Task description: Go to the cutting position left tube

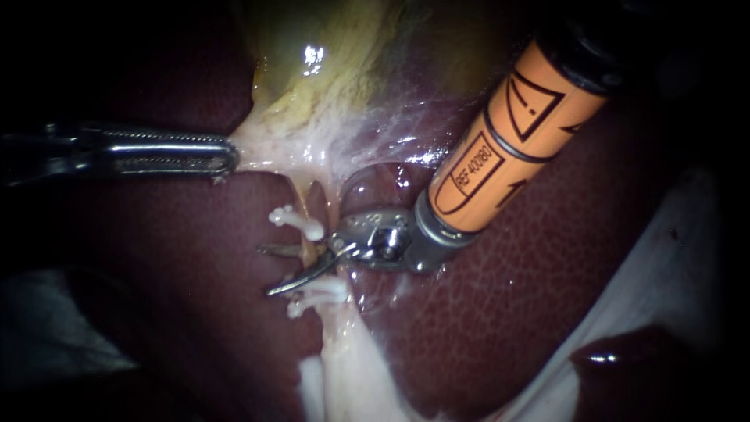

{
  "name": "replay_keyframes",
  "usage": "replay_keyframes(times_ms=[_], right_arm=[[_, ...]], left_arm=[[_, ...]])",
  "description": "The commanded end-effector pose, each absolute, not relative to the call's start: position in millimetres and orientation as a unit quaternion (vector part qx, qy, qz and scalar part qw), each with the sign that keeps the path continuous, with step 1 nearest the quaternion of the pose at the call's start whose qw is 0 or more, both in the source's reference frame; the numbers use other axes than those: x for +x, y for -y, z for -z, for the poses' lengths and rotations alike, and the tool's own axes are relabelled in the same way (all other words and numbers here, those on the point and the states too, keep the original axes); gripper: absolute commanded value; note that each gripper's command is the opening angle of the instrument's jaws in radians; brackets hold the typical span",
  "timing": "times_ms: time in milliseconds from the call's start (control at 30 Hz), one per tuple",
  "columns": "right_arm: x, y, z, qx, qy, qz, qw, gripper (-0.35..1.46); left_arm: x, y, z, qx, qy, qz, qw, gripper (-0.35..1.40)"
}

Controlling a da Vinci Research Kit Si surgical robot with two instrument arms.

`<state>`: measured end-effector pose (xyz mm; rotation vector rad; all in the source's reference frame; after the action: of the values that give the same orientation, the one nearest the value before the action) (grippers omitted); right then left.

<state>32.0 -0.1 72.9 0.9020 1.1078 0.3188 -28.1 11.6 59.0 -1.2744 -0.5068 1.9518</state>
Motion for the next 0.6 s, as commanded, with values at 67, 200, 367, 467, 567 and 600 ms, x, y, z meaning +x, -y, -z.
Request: replay_keyframes(times_ms=[67,200,367,467,567,600], right_arm=[[32.1,0.2,-72.3,0.413,-0.508,-0.146,0.742,1.35],[32.4,0.2,-70.9,0.417,-0.517,-0.148,0.732,1.35],[32.5,-0.1,-68.9,0.424,-0.528,-0.15,0.721,1.35],[32.6,-0.4,-68.0,0.429,-0.534,-0.15,0.713,1.35],[32.6,-0.5,-67.6,0.43,-0.538,-0.151,0.709,1.35],[32.6,-0.5,-67.6,0.431,-0.538,-0.151,0.708,1.35]], left_arm=[[-28.1,-11.5,-59.0,-0.496,0.197,-0.76,0.369,-0.35],[-28.1,-11.5,-59.0,-0.496,0.197,-0.76,0.369,-0.35],[-28.0,-11.5,-59.0,-0.496,0.198,-0.761,0.369,-0.35],[-28.0,-11.5,-59.0,-0.496,0.198,-0.761,0.369,-0.35],[-28.0,-11.5,-59.0,-0.496,0.198,-0.761,0.369,-0.35],[-28.0,-11.5,-59.0,-0.496,0.198,-0.761,0.369,-0.35]])
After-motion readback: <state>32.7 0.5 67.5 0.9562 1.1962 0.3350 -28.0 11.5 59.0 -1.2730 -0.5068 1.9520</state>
